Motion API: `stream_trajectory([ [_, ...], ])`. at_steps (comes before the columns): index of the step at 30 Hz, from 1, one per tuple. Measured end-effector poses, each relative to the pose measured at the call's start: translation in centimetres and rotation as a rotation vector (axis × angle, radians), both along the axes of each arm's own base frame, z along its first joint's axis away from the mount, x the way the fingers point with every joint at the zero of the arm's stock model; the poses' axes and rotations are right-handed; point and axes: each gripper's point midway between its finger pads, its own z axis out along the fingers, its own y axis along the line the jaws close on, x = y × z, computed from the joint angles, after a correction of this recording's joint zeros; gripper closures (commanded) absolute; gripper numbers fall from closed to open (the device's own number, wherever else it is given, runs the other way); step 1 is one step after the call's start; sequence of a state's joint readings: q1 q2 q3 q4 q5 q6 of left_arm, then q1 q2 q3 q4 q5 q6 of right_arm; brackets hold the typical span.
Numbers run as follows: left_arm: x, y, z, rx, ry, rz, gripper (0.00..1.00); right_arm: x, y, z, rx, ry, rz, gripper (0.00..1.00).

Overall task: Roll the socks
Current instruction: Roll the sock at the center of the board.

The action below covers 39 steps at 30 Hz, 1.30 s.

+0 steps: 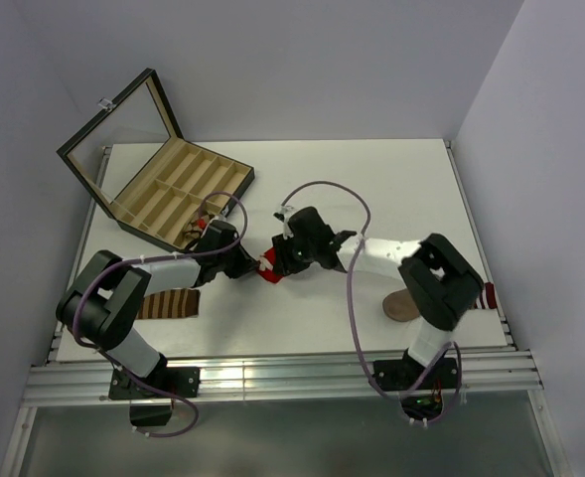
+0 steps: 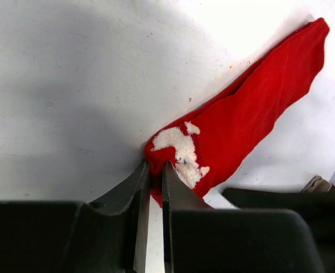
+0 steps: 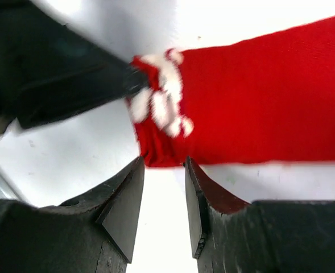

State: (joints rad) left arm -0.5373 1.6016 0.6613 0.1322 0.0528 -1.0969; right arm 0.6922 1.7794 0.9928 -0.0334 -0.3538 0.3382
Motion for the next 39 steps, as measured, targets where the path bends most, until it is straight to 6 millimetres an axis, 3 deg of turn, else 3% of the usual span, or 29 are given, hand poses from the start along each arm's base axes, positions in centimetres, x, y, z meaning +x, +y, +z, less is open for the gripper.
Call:
stream_trajectory([
  [5, 0.0, 0.2, 0.0, 0.027, 0.007, -0.011, 0.99, -1.7, 0.7, 2.9, -0.065, -0.272, 0.050, 0.59],
  [9, -0.1, 0.3, 0.0, 0.042, 0.010, -0.019, 0.99, -1.8, 1.5, 3.4, -0.083, -0.383, 0.083, 0.63],
  [14, -0.1, 0.3, 0.0, 0.047, 0.011, -0.020, 0.99, -1.8, 2.2, 3.0, -0.118, -0.451, 0.127, 0.71],
  [20, -0.1, 0.4, 0.0, 0.048, 0.012, -0.020, 0.99, -2.9, 3.2, 1.0, -0.171, -0.474, 0.196, 0.77],
  [31, -0.3, 0.5, 0.1, 0.057, 0.015, -0.018, 0.99, -2.0, 3.5, -1.5, -0.266, -0.491, 0.196, 0.66],
  [39, -0.4, 0.7, 0.1, 0.065, 0.020, -0.014, 0.99, -1.3, 3.1, -1.5, -0.309, -0.511, 0.161, 0.64],
])
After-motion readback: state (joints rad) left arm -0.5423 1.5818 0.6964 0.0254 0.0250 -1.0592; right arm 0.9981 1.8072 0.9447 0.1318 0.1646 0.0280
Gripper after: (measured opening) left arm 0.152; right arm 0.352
